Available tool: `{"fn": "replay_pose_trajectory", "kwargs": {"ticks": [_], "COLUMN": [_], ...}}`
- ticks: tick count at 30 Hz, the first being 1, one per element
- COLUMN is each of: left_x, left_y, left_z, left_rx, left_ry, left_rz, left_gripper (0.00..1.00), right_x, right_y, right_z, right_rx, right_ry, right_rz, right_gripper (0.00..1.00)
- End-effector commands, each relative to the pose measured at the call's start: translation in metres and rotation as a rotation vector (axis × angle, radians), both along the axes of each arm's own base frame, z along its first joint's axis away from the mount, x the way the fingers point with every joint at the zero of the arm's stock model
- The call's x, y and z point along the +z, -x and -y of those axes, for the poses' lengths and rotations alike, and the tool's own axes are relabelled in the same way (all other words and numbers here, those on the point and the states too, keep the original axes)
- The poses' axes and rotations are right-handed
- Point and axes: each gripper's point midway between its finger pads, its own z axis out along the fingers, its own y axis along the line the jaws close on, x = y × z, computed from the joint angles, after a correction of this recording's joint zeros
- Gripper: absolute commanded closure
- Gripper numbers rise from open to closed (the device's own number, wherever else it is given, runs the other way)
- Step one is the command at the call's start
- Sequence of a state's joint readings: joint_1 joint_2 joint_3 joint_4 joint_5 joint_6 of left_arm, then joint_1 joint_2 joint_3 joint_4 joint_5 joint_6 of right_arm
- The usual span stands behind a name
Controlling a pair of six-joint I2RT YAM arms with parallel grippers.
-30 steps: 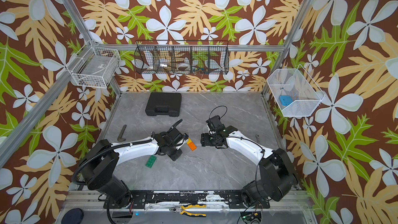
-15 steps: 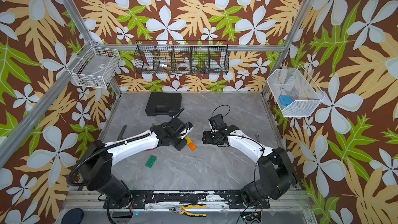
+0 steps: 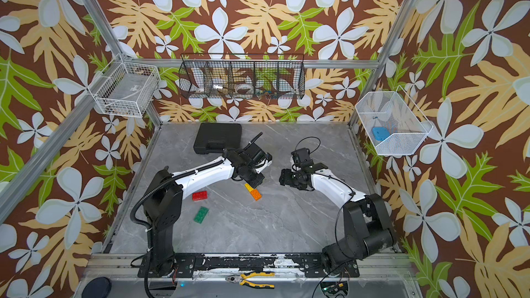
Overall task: Assemble a rectangle with lego
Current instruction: Assemble the lego brick with the lego brick.
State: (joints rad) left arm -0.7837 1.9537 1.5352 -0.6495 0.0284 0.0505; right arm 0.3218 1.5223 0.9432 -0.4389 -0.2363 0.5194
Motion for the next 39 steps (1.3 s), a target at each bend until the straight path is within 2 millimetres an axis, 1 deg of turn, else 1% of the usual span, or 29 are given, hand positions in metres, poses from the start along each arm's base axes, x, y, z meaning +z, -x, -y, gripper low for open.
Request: {"fn": "replay_pose_trajectory", "kwargs": {"ticks": [1, 6, 12, 16, 25, 39], "left_x": [0.0, -0.004, -0.001, -0.009, -0.015, -0.025], "left_y": [-0.001, -0.002, -0.004, -0.002, -0.001, 0.004], "left_z": [0.001, -0.004, -0.003, -0.004, -0.006, -0.005], "left_rx": [-0.006, 0.016, 0.043, 0.043, 0.025, 0.028], "left_ry": [0.025, 0.029, 0.048, 0.03, 0.009, -0.007], "left_rz": [0.011, 0.025, 0.037, 0.034, 0.03, 0.013], "left_gripper": [1.0, 1.0, 1.0, 1.0, 1.0, 1.0], "right_x": [-0.002, -0.005, -0.006, -0.006, -0.008, -0.009], "right_y": [-0.002, -0.004, -0.005, -0.005, -0.004, -0.004], "right_z": [-0.002, -0.002, -0.002, -0.002, -0.001, -0.001], "right_rx": [0.025, 0.021, 0.015, 0.009, 0.005, 0.004], "right_ry": [-0.002, 0.006, 0.004, 0.003, 0.007, 0.006], "right_rz": [-0.001, -0.004, -0.009, -0.009, -0.016, -0.018], "right_gripper": [0.3, 0.3, 0.31, 0.31, 0.32, 0.32]}}
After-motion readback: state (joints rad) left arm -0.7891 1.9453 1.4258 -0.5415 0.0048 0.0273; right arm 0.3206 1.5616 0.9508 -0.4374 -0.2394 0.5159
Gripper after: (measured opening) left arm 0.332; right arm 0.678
